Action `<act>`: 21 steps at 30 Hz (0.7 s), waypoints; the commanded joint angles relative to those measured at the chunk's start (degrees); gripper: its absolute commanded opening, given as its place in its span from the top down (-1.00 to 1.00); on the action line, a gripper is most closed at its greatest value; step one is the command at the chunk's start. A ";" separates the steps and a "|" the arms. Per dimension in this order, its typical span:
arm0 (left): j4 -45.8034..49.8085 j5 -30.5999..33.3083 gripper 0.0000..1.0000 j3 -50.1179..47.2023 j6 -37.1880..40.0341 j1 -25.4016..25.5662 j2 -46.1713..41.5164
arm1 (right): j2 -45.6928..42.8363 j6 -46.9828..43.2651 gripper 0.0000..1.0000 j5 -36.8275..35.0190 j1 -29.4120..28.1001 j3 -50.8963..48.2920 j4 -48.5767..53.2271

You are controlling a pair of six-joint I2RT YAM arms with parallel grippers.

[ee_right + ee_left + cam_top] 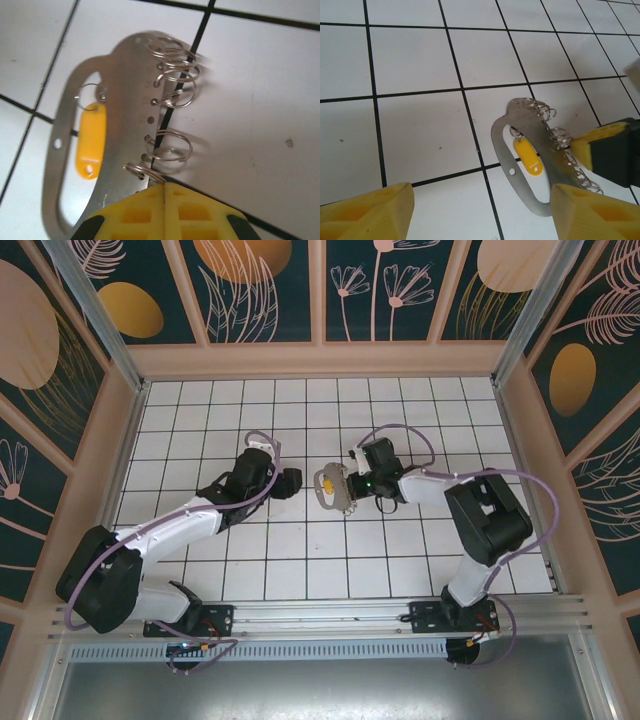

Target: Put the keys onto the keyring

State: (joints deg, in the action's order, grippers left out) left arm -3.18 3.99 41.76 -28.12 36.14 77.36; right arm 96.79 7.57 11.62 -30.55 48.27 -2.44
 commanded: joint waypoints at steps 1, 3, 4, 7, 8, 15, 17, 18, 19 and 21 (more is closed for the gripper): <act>-0.25 1.00 -0.41 -0.91 0.17 0.29 -2.24 | -7.51 -2.49 1.00 1.75 -0.48 -1.88 -4.54; -0.25 1.05 -0.39 -1.41 0.17 0.35 -3.04 | -11.02 -3.23 1.00 3.21 -0.47 -3.02 -5.43; -0.20 1.00 -0.38 -1.75 0.17 0.34 -3.40 | -12.91 -3.66 1.00 4.39 -0.48 -3.65 -6.13; 0.10 0.80 -0.36 -2.42 0.45 0.32 -4.43 | -17.56 -4.50 1.00 6.73 -0.48 -5.68 -8.18; 0.26 0.72 -0.36 -2.51 0.64 0.32 -4.70 | -18.33 -4.45 1.00 6.46 -0.48 -5.99 -8.12; 0.68 0.53 -0.38 -2.73 0.56 0.27 -5.87 | -7.32 -1.45 0.16 -0.87 -0.48 2.54 3.59; 0.56 0.49 -0.40 -2.65 0.54 0.37 -5.82 | -3.94 -1.07 -0.05 -1.96 -0.48 4.54 4.88; 0.50 0.39 -0.41 -2.65 0.42 0.32 -5.74 | -2.26 -0.98 -0.09 -2.48 -0.48 5.68 5.37; 0.46 0.39 -0.42 -2.60 0.44 0.33 -5.73 | -0.51 -0.98 -0.11 -3.20 -0.48 6.77 5.90; 0.37 0.38 -0.43 -2.65 0.58 0.29 -5.73 | 2.52 -1.05 -0.11 -4.77 -0.48 8.54 6.53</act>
State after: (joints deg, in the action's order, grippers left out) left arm -2.92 3.97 39.68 -28.10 36.14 72.55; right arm 96.62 5.96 10.52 -30.65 53.60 0.78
